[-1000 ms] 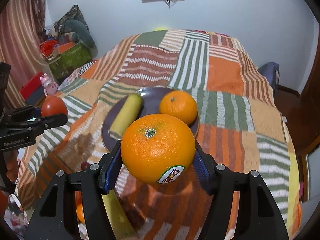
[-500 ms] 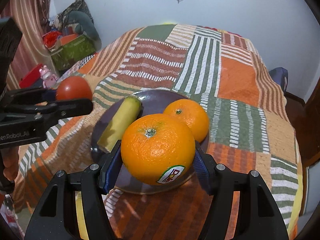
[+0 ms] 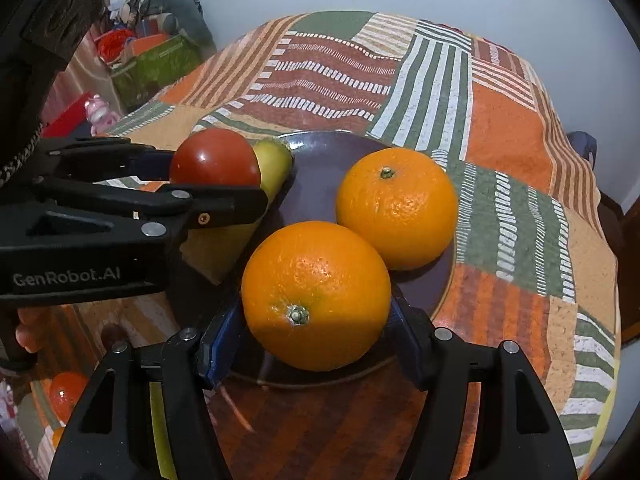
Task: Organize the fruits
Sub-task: 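Carry the tomato and labeled orange onto the plate and release both, then grasp the pale corn cob with the right tool while the left tool grasps another red tomato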
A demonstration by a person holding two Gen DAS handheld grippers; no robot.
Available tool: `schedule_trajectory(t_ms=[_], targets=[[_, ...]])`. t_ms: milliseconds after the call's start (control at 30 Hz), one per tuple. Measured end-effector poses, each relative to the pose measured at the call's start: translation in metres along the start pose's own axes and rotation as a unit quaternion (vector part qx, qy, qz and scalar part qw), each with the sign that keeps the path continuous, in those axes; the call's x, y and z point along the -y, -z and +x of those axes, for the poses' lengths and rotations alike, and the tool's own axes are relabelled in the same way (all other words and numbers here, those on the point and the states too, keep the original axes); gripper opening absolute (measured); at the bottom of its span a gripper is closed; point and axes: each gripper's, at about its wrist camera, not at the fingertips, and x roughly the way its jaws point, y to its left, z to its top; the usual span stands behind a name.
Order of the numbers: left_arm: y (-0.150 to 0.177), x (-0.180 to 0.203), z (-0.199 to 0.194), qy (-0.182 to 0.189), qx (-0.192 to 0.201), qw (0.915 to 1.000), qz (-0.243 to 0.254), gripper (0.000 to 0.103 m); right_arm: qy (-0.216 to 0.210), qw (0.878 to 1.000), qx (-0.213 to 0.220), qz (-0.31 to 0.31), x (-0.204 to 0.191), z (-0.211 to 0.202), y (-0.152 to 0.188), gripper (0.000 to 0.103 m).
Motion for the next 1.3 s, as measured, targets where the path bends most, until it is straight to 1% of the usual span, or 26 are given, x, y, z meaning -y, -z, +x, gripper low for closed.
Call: schedule_trajectory(t_ms=[133,200,233,267,300,500,600,667,767,867,1000,1100,1133,1200,1267,1300], targets=[[0.0,-0.002,-0.002,-0.001,-0.007,1.0,-0.004,0.052,0.009,1.0,-0.004,-0.001,-0.002,-0.001,-0.001,0.063],[0.0,-0.002,-0.007,-0.003,0.001,1.0,-0.007,0.063,0.015,1.0,0.0,-0.002,-0.002,-0.005,-0.001,0.066],[0.0,-0.002,-0.01,-0.004,0.006,0.9999,-0.008,0.064,0.019,1.0,0.003,-0.001,-0.002,-0.007,-0.001,0.071],[0.0,-0.001,-0.016,-0.002,0.011,0.9999,-0.007,0.064,0.023,1.0,0.01,0.002,-0.001,-0.012,-0.001,0.076],[0.0,0.0,-0.018,-0.002,0.013,0.9999,-0.005,0.064,0.025,1.0,0.015,0.004,0.0,-0.015,-0.001,0.078],[0.002,0.003,-0.049,-0.007,0.033,0.9994,-0.004,0.064,0.031,0.999,0.036,0.023,0.007,-0.044,0.003,0.078],[0.009,0.003,-0.066,-0.013,0.04,0.9991,-0.005,0.064,0.033,0.998,0.048,0.031,0.005,-0.06,0.007,0.078],[0.016,0.001,-0.079,-0.017,0.043,0.9989,-0.005,0.064,0.033,0.997,0.056,0.034,0.003,-0.071,0.01,0.078],[0.028,0.001,-0.094,-0.027,0.045,0.9986,-0.007,0.068,0.034,0.997,0.065,0.033,-0.004,-0.085,0.015,0.078],[0.042,-0.002,-0.107,-0.034,0.042,0.9985,-0.01,0.068,0.033,0.997,0.07,0.027,-0.015,-0.095,0.024,0.078],[0.062,-0.004,-0.117,-0.037,0.035,0.9986,-0.014,0.068,0.027,0.997,0.068,0.021,-0.027,-0.098,0.036,0.078],[0.078,-0.006,-0.121,-0.04,0.028,0.9987,-0.018,0.07,0.019,0.998,0.057,0.02,-0.035,-0.094,0.044,0.078],[0.083,-0.006,-0.121,-0.04,0.026,0.9987,-0.019,0.07,0.013,0.998,0.052,0.021,-0.037,-0.091,0.047,0.077],[0.093,-0.008,-0.121,-0.042,0.018,0.9987,-0.021,0.07,-0.001,0.999,0.042,0.024,-0.04,-0.084,0.054,0.072],[0.103,-0.009,-0.118,-0.04,0.009,0.9988,-0.026,0.07,-0.011,0.999,0.026,0.023,-0.043,-0.076,0.059,0.063],[0.108,-0.009,-0.115,-0.04,0.003,0.9988,-0.029,0.07,-0.016,0.999,0.017,0.023,-0.045,-0.071,0.061,0.061]])
